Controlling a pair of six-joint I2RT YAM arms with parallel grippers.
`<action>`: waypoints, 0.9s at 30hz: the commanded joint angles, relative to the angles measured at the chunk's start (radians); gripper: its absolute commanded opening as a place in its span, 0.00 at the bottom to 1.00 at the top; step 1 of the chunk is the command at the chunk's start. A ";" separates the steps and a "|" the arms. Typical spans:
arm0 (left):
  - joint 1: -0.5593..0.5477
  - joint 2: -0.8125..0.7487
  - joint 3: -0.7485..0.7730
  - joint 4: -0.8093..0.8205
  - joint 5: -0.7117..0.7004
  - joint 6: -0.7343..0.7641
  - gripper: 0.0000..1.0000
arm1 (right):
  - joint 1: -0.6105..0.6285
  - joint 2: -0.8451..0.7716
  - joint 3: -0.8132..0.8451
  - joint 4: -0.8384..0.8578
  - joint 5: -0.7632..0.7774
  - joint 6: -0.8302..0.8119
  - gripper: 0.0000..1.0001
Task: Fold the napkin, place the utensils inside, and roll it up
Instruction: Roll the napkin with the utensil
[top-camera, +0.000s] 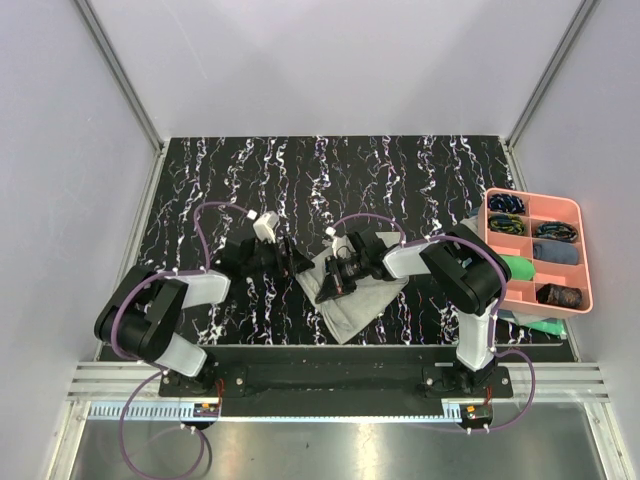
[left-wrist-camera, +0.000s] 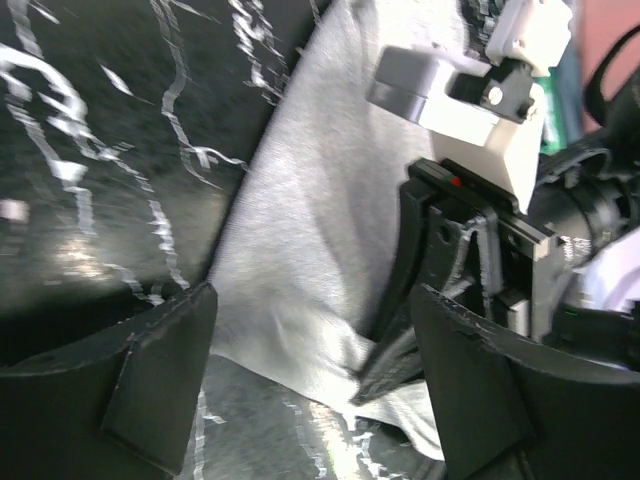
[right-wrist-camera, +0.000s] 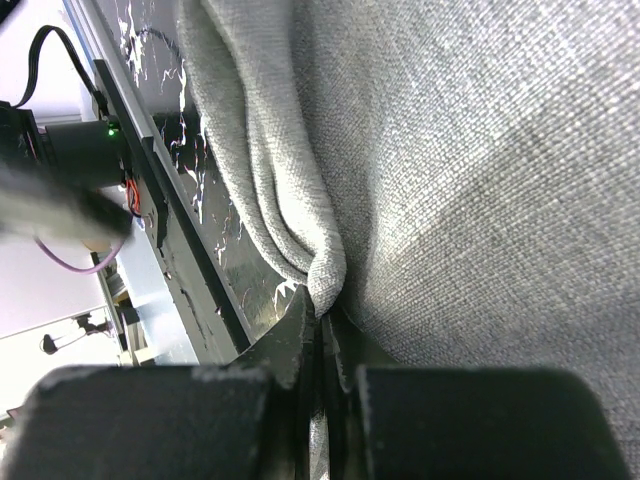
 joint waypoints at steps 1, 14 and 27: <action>0.005 -0.059 0.032 -0.113 -0.102 0.154 0.82 | 0.001 0.021 -0.024 -0.028 0.086 -0.027 0.00; 0.002 0.009 0.015 -0.082 -0.093 0.194 0.73 | 0.001 0.021 -0.024 -0.025 0.083 -0.024 0.00; -0.037 0.128 0.060 -0.031 -0.088 0.173 0.55 | -0.001 0.035 -0.017 -0.023 0.073 -0.023 0.00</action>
